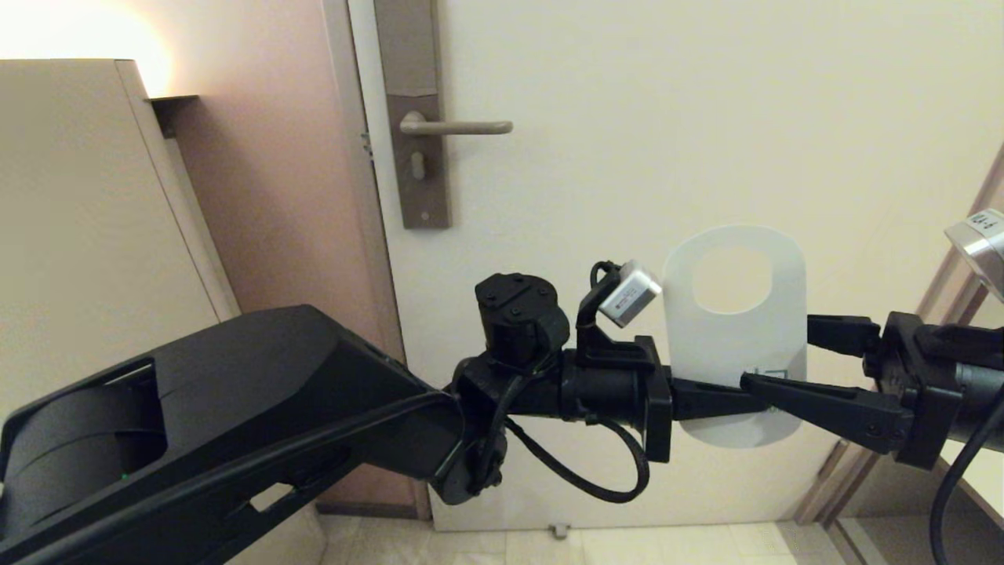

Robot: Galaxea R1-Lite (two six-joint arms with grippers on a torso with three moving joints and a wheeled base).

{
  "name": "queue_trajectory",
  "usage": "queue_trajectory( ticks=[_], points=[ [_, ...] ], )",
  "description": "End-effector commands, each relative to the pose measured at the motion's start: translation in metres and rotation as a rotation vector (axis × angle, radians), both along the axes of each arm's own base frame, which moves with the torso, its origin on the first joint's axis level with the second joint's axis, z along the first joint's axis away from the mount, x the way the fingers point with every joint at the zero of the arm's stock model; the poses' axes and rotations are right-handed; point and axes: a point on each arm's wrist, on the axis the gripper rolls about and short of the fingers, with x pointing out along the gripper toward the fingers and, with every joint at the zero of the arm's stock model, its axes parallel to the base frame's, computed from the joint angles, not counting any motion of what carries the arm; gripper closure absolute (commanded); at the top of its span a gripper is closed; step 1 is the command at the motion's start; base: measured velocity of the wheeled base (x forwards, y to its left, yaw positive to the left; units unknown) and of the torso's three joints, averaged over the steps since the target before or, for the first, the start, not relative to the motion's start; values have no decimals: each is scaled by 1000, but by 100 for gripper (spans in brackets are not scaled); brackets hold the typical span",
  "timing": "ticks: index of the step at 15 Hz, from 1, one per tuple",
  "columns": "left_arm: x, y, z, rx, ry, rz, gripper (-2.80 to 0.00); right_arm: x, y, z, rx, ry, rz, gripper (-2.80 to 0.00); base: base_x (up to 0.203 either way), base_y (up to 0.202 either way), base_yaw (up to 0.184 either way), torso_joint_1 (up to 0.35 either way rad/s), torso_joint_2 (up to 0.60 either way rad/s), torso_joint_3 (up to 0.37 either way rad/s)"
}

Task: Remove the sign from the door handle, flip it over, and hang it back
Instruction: Hand it to the other hand

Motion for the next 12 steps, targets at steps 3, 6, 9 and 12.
queue_trajectory(
  ticks=[3,6,9,12],
  points=[
    [-2,-4,1,-9,-5,-12,0,-2,0,2,4,-13,5,-280,0,0,0,0,0,0],
    [-2,-7,0,-11,-5,-13,0,-3,-1,2,4,-13,3,-280,0,0,0,0,0,0],
    [-3,-11,-1,-15,-4,-14,0,-4,-1,2,5,-16,3,-280,0,0,0,0,0,0],
    [-3,-11,-1,-15,-4,-14,0,-5,-1,2,5,-16,3,-280,0,0,0,0,0,0]
  ],
)
